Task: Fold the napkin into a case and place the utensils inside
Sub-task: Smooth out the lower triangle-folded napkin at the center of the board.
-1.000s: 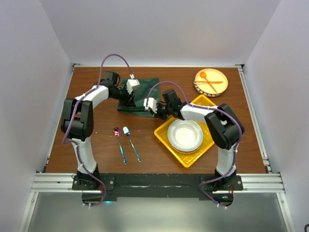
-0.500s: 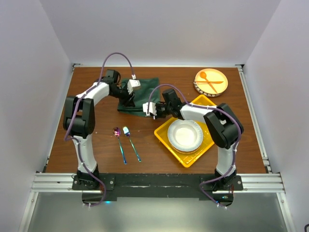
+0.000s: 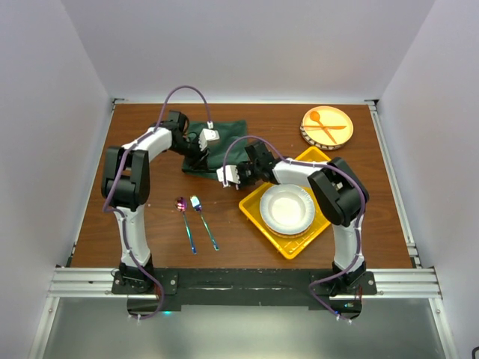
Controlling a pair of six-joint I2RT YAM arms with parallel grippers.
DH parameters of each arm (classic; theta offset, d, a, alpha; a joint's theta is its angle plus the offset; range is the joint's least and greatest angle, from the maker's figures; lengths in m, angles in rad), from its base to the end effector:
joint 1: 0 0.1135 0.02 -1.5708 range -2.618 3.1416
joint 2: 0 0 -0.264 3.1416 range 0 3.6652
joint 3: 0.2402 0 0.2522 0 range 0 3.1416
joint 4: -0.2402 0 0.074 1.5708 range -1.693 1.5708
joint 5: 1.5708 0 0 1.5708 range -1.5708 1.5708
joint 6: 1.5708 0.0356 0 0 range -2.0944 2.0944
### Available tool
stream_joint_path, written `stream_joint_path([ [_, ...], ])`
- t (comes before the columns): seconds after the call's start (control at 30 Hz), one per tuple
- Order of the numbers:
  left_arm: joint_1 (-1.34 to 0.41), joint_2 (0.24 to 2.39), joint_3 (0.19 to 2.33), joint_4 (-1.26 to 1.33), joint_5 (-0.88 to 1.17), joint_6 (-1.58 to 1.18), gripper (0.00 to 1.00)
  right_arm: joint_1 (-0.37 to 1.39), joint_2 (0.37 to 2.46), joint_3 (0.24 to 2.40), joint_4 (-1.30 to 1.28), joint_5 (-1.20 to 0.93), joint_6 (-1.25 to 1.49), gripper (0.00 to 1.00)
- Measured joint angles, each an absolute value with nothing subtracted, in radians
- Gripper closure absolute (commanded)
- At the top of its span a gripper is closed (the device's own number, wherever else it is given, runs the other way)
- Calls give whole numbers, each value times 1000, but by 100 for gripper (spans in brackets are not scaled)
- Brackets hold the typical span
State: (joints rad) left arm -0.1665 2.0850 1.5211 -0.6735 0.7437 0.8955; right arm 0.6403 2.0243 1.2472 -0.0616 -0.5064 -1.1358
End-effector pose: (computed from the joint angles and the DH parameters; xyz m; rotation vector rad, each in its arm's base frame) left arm 0.4119 -0.0937 0.1685 1.3924 2.0504 -0.7528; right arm 0.3286 0.2664 0.1436 -1.9233 1.2708 0.3598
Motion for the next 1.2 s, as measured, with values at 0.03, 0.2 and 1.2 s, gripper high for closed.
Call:
stream_joint_path([
  [0.03,-167,2085,1521,-677,744,902,57,641,2024,1250,-68,-504,-1143,100],
  [0.2,-167,2085,1521,-680,739,914,61,644,2024,1267,-113,-489,-1179,100],
  [1.2,-165,2087,1526,-749,720,1040,100,646,2037,1320,-217,-477,-1228,100],
])
